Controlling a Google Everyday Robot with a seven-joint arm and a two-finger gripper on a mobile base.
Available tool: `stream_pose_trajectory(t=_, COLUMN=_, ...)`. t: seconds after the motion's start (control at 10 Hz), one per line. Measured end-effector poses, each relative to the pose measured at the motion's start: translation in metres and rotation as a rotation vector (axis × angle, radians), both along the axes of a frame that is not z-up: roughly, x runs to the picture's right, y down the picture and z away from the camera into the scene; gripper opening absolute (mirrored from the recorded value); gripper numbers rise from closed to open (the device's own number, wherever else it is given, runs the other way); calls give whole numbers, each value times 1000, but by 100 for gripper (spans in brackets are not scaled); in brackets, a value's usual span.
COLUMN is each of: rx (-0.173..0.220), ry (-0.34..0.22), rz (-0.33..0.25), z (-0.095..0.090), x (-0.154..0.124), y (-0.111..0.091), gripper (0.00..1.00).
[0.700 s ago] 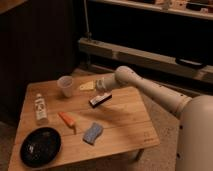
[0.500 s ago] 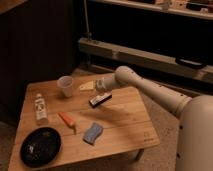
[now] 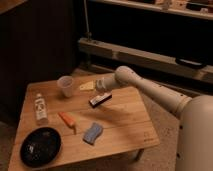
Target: Pick up the ceramic cup
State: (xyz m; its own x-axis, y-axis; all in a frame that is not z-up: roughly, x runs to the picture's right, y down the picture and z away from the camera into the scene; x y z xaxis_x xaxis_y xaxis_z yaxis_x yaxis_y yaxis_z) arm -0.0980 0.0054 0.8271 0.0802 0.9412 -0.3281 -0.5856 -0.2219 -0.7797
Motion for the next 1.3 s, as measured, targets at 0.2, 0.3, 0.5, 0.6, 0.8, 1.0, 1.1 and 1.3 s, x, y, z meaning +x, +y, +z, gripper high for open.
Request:
stream_pose_trajectory(t=0.2, rx=0, ry=0, rz=0, z=0, x=0, y=0, gripper=80)
stream_pose_trajectory(t=0.3, rx=0, ry=0, rz=0, z=0, x=0, y=0, gripper=80)
stream_pose_trajectory(t=0.5, rx=0, ry=0, rz=0, z=0, x=0, y=0, gripper=80)
stream_pose_trajectory(t=0.6, rx=0, ry=1, rz=-1, z=0, x=0, y=0, gripper=80)
stream_pose_trajectory(t=0.8, rx=21, ry=39, rz=-17, z=1, x=2, y=-10, gripper=80)
stream_pose_trajectory(t=1.0, rx=49, ry=114, rz=-43, z=10, x=5, y=-41, gripper=80)
stream_pose_trajectory(t=1.1, rx=59, ry=141, rz=-50, z=16, x=11, y=-56, gripper=80)
stream_pose_trajectory(t=1.3, rx=84, ry=179, rz=-70, z=26, x=12, y=-96, gripper=80)
